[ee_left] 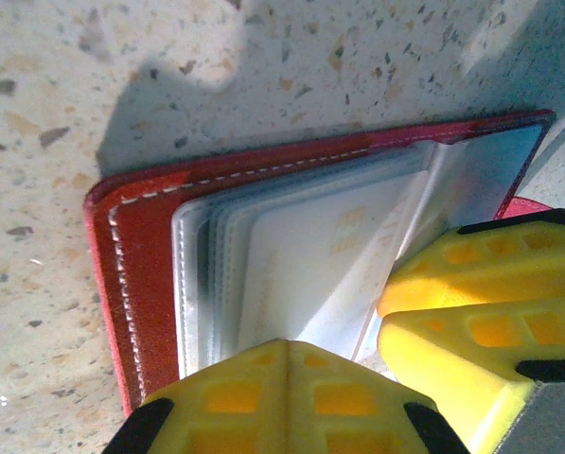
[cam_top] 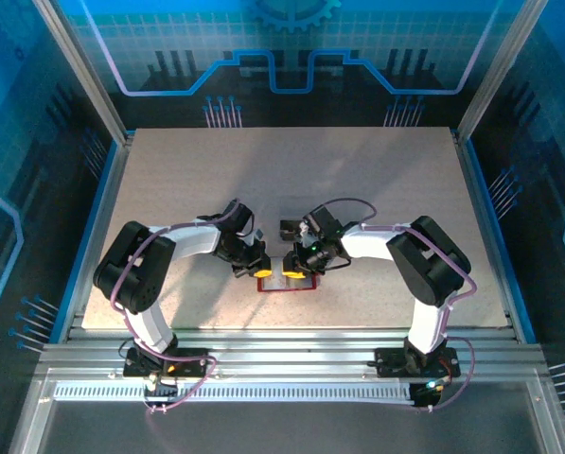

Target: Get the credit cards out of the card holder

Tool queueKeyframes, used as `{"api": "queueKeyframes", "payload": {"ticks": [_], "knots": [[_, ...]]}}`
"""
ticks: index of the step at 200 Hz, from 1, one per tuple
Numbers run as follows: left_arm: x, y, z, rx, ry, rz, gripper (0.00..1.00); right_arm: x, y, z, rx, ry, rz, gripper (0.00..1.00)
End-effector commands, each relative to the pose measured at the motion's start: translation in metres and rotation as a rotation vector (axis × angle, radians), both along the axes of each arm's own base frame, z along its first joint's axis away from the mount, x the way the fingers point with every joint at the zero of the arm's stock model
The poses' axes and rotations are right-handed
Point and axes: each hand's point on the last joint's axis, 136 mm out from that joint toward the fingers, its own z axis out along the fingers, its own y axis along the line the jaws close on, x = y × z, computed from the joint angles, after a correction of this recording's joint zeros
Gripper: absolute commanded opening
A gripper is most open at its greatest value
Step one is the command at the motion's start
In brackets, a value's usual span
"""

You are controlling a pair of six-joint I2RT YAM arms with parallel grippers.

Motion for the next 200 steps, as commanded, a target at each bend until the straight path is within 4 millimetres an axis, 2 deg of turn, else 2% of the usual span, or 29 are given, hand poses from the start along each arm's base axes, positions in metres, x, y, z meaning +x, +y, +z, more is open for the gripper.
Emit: {"api": "queueKeyframes", "payload": {"ticks": [1,25,83,112,200], "knots": [[-0.016,0.008,-0.005,0.047,0.035,-0.023,0.0,-0.004,-0.004,-0.009,-0.055,0.014,0.017,0.21],[-0.015,0.007,-0.001,0.041,0.03,-0.022,0.0,-0.004,-0.005,-0.004,-0.065,0.001,0.019,0.21],[-0.01,-0.002,0.022,-0.031,-0.015,-0.028,0.0,0.004,0.002,0.019,0.001,-0.041,0.001,0.21],[-0.014,-0.004,0.018,-0.048,-0.004,-0.037,0.0,0.006,0.006,0.022,0.049,-0.033,-0.015,0.21],[-0.025,0.006,-0.003,0.021,0.04,-0.058,0.0,0.006,0.007,0.008,0.056,-0.001,-0.03,0.21]]}}
